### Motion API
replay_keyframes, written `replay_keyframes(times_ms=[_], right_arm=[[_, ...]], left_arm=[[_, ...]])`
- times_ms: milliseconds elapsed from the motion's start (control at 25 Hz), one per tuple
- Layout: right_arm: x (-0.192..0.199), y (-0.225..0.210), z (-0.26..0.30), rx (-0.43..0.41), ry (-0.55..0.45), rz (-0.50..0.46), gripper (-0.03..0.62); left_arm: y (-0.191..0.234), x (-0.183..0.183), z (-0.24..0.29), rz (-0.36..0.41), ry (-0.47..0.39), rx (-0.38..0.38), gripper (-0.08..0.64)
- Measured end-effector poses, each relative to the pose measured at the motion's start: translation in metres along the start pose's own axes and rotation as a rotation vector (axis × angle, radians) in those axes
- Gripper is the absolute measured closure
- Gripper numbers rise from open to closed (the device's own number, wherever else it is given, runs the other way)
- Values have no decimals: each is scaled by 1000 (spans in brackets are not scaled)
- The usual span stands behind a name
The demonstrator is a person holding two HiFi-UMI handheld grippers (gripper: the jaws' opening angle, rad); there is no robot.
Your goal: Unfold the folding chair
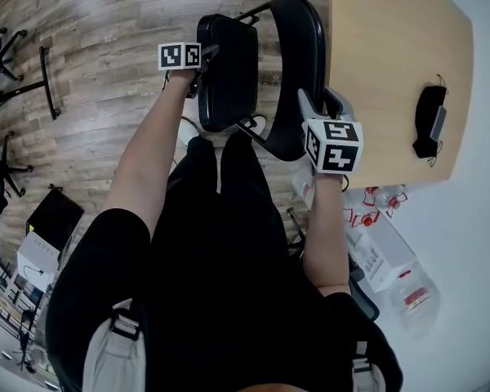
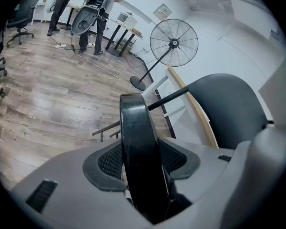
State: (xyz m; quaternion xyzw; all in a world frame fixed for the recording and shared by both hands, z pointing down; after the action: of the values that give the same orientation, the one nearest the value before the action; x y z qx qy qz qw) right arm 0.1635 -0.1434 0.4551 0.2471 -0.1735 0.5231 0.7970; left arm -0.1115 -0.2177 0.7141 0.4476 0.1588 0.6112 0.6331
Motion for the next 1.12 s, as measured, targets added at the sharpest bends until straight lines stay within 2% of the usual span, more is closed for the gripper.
replay_keyframes(times_ms=[400, 800, 1120], right_arm=[[14, -5, 19, 18, 21, 12, 420], [7, 40, 25, -2, 3, -5, 420], [7, 67, 33, 26, 23, -24, 420]], left_arm=[[60, 10, -23, -47, -7, 35, 336], [119, 16, -52, -71, -24, 60, 330], [166, 26, -71, -96, -36, 71, 328]])
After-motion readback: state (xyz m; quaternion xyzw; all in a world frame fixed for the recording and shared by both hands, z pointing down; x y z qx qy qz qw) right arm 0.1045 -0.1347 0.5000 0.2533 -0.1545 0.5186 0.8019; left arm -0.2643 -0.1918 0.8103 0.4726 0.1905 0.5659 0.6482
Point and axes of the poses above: the fingertips, and each gripper's own axes: z forward along the fingers, y to its left, x out of its underside, the point moved 6 cm from there along -z, backward along the fingers, and after that the axes turned 14 degrees about x, right-handed, at the moved point
